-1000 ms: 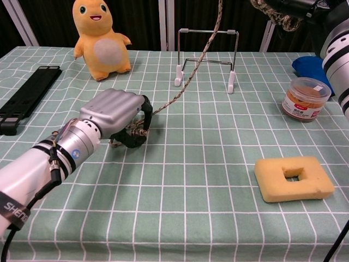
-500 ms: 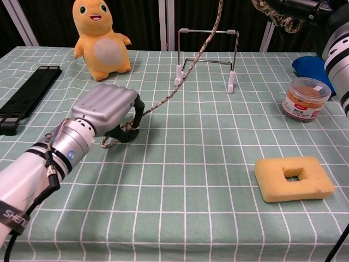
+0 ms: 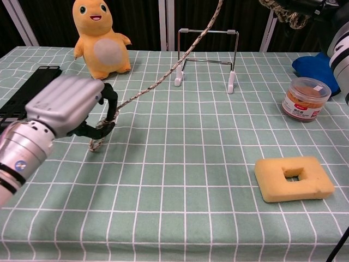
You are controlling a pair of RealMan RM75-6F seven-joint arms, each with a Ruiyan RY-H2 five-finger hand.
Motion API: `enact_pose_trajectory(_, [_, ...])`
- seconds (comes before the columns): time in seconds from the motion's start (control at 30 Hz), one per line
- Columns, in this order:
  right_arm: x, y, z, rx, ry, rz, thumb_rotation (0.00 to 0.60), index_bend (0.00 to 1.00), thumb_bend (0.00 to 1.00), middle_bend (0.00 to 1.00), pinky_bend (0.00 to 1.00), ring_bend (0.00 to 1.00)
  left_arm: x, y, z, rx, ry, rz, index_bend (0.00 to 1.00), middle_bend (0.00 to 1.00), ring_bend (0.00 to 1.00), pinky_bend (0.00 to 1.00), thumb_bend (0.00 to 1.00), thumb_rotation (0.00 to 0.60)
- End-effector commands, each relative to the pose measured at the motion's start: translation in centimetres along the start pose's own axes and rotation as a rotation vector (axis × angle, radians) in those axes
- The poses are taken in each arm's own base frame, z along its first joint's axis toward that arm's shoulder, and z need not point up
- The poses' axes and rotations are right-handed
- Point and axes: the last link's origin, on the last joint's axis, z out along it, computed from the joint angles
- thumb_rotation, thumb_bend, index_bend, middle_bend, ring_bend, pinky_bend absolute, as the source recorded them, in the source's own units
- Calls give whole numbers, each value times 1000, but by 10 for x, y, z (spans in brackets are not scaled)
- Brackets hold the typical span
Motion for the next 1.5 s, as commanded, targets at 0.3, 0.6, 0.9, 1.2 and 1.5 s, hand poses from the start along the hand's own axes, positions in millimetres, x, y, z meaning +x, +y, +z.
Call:
enact_pose_trajectory(0.3, [1,4,-2,-13,-1,-12,600,817,623,627,842,614,53,-51,-18,100,234,-93,768,550,534,700,396,600])
enact_pose_trajectory(0.6, [12,8,0,-19,29,-18,600,817,625,626,842,614,92,-82,-16,161,319,-135,768,621,598,764,398,600])
enact_pose_trajectory(0.9, [25,14,-2,-42,54,-29,600,817,623,627,842,614,104,-97,-17,194,344,-239,771,695,647,816,402,600])
enact_pose_trajectory(1.2, [27,18,-1,-65,44,-41,600,817,625,626,842,614,116,-103,-19,202,364,-390,773,717,661,825,409,600])
enact_pose_trajectory(1.5, [9,4,41,-68,3,-91,600,817,628,627,842,614,157,-87,-16,89,362,-615,773,728,670,835,413,600])
